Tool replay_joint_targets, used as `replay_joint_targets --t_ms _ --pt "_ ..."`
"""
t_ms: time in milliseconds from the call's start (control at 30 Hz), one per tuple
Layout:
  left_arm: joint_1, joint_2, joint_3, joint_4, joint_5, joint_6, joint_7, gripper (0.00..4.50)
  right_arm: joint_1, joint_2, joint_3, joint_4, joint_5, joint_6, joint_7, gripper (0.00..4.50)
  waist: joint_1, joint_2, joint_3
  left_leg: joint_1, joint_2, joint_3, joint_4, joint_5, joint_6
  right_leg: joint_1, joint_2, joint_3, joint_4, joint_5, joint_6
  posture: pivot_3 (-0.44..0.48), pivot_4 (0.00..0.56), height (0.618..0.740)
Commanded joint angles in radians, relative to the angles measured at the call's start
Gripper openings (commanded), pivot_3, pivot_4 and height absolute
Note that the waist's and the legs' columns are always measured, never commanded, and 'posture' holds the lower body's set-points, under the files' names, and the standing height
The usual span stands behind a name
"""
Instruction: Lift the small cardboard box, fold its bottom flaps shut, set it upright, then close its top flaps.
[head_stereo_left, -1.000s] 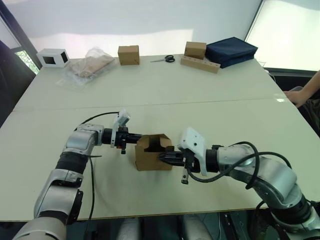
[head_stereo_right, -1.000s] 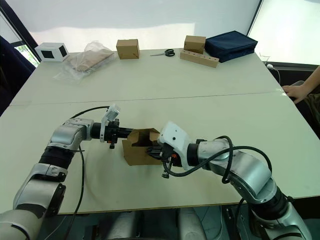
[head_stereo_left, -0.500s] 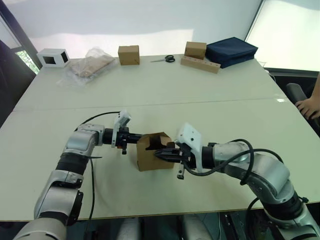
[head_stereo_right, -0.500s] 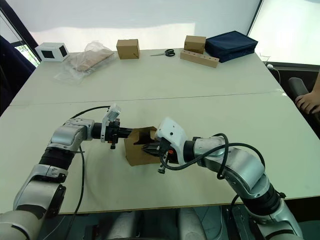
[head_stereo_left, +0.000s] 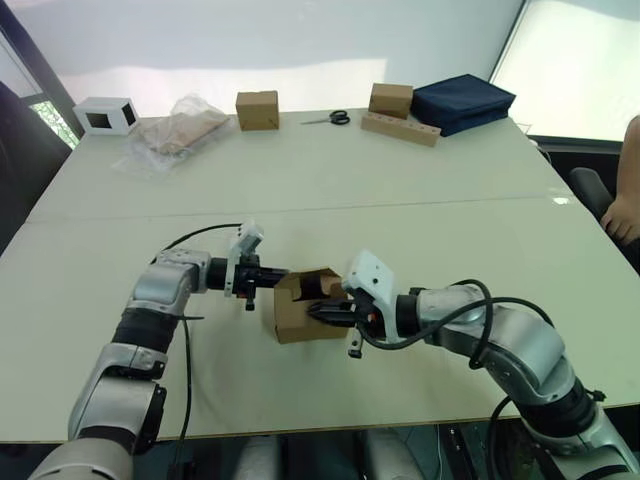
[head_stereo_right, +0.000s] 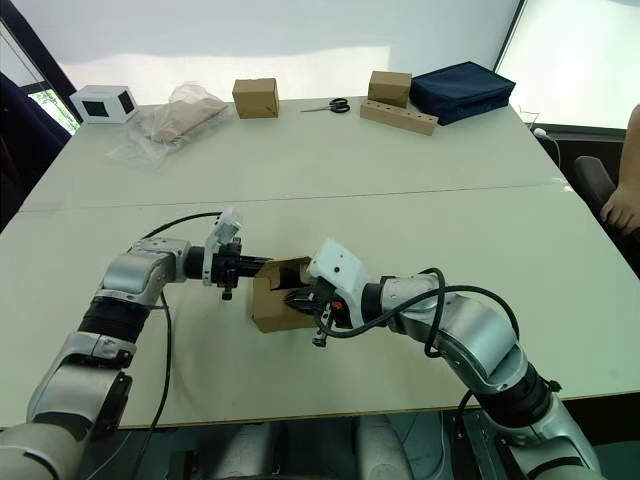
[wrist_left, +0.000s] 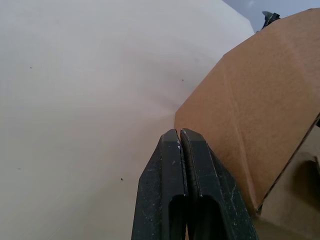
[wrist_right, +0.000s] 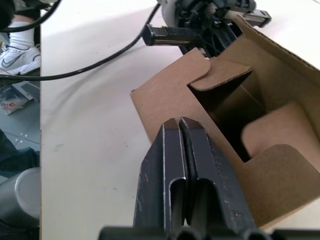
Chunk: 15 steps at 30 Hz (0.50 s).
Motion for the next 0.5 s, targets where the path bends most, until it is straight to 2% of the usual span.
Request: replay_joint_targets --t_ms 33,500 --pt "-0.003 0.005 0.004 -0.035 -0.019 0.003 0.005 0.04 -0.006 0.019 0.002 0.01 -0.009 -0.004 -0.003 0.0 0.0 0.0 0.0 0.0 0.0 0.0 0.0 0.0 0.0 0.0 0.0 0.0 0.0 0.0 0.0 0.0 0.15 0.74" --pt "0.001 0.004 0.016 -0.028 -0.02 -0.012 0.034 0.04 -0.006 0.09 -0.043 0.062 0.028 0.053 -0.021 0.0 -0.001 0.0 0.0 0.0 0.0 0.0 0.0 0.0 0.0 0.0 0.0 0.0 0.0 0.0 0.0 0.0 0.15 0.74"
